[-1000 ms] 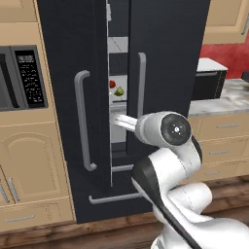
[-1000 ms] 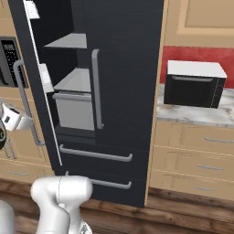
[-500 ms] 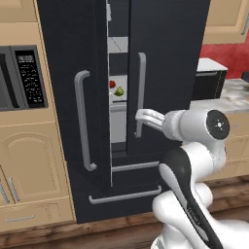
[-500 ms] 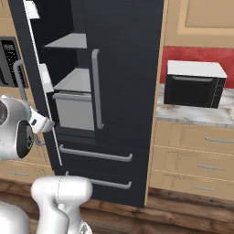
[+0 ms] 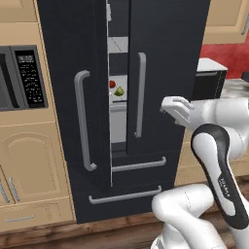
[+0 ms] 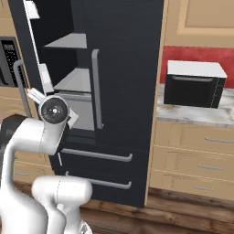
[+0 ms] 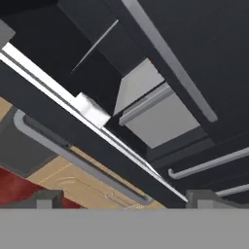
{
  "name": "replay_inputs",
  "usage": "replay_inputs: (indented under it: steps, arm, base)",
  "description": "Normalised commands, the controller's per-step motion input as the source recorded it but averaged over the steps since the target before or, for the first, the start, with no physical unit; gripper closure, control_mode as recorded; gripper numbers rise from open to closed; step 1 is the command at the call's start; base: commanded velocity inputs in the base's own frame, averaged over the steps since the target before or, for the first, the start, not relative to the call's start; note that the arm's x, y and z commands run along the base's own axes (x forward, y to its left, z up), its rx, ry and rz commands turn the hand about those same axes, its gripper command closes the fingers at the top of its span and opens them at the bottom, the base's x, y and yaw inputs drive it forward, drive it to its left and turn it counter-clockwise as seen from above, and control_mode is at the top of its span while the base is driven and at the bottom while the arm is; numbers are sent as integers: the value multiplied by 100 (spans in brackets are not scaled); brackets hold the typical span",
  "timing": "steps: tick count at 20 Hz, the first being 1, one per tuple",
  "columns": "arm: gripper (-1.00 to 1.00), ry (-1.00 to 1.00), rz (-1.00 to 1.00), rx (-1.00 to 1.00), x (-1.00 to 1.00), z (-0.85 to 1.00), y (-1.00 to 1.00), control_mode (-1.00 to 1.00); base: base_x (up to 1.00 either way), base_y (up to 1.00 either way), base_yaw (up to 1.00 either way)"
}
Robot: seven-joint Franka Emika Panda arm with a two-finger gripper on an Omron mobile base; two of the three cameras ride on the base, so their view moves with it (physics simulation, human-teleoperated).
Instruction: Take the lemon wedge from the fridge and place it on the plate with fish on the dining counter.
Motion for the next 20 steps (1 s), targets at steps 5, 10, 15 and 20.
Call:
replay_inputs:
  steps: [5,10,15,20]
  arm:
    - [-100,7,18,17,95,0,-21,-100]
    - [-100,15,15,15,99,0,-1,-100]
    - [-100,14,13,6,66,1,31,-100]
    - [-100,23,17,0,51,0,82,-100]
  base:
    - [0,0,0]
    - [0,0,0]
    - [0,0,0]
    - [0,0,0]
